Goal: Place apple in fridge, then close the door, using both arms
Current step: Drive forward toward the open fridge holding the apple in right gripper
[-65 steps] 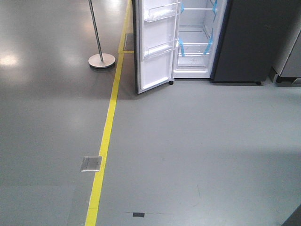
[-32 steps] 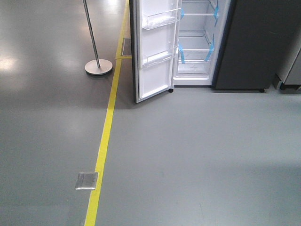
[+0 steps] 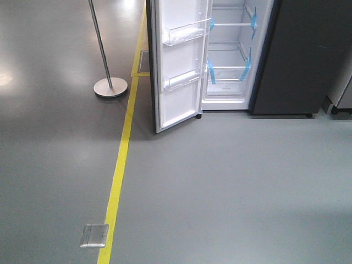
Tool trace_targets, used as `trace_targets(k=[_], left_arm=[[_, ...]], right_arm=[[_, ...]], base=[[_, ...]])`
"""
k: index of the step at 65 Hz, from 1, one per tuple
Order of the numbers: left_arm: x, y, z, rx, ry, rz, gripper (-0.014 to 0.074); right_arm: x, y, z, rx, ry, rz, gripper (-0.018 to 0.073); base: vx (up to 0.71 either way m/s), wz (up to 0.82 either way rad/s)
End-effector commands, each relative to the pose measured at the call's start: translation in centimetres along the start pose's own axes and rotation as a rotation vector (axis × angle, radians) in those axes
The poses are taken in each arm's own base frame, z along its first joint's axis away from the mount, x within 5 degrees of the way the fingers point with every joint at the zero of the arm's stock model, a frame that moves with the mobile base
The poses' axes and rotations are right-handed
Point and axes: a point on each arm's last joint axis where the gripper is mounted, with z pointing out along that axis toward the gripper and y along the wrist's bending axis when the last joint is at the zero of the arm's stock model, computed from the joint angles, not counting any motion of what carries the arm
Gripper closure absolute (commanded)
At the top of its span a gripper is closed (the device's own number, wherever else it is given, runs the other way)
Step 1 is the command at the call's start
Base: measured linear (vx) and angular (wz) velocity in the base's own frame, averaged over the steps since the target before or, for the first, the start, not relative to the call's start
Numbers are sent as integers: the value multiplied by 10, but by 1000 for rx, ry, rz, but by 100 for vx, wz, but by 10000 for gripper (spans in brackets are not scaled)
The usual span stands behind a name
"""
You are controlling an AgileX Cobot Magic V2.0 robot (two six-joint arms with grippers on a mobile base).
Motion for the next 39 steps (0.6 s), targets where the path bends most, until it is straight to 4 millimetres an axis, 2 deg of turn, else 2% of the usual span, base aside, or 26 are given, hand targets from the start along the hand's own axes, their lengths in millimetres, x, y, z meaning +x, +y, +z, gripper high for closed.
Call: trace_targets(k=[1, 39], left_arm=[[-10, -4, 0, 32, -64, -13, 603], [-10, -4, 0, 32, -64, -13, 603]], right_arm=[[-12, 0, -3, 12, -93, -4, 458], [-12, 0, -3, 12, -93, -4, 458]], base=[[25, -7], [24, -2]])
